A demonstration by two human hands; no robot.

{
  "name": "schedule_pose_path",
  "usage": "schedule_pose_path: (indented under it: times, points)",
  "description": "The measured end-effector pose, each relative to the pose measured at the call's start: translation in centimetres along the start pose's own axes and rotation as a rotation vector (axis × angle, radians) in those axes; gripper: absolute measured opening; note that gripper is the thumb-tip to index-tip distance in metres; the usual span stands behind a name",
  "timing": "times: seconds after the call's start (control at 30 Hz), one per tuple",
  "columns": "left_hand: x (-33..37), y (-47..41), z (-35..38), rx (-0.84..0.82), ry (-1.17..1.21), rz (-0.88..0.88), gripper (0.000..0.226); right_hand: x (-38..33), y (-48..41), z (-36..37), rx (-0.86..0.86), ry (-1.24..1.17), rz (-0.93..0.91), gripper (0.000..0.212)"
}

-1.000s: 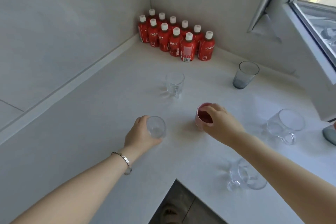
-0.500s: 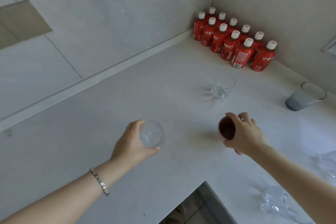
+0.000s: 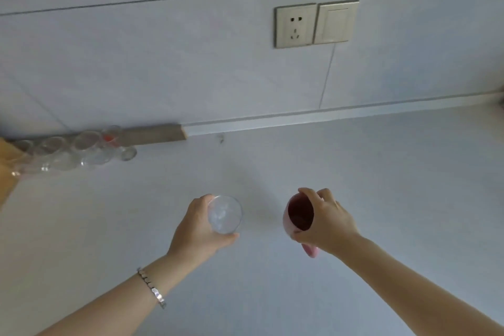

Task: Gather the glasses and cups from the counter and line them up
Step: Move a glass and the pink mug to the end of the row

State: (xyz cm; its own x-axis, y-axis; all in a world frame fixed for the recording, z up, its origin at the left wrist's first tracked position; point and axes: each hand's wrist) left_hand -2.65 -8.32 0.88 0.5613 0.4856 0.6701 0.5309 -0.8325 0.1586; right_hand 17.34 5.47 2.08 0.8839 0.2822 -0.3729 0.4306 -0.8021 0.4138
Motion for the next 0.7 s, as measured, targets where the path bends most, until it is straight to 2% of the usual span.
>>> schedule_pose_path:
  times: [0.17,0.33,0.6,0.7]
  points:
    - [-10.8,-0.7,-10.0,0.095,-0.025,-0.073,0.074,-13.6,-1.8,6.0,-0.054,-0.001,-0.011,0.102]
    - [-19.2,-1.4,-17.7,0.159,-0.021,-0.183,0.071,-23.9,-3.8,11.0,-0.122,-0.074,0.017,0.102]
    - [-26.6,-3.3,-22.6,0.173,0.01,-0.262,0.073,-34.7,-12.2,13.3,-0.038,-0.079,0.015,0.092]
    - [-27.4,-4.1,-23.1,0.137,-0.001,-0.265,0.077,-37.6,-16.2,12.8,0.032,-0.115,0.008,0.079]
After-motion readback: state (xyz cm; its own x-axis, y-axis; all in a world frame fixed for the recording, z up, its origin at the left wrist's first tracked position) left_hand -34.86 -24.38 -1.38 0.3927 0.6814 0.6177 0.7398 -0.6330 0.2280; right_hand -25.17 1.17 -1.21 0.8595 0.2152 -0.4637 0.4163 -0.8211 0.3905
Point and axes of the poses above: each hand's wrist, its own y-axis away from the middle knuckle, its own z-axis out of the palm, x = y × z, and after that the axes turned 6 degrees about z, right-handed
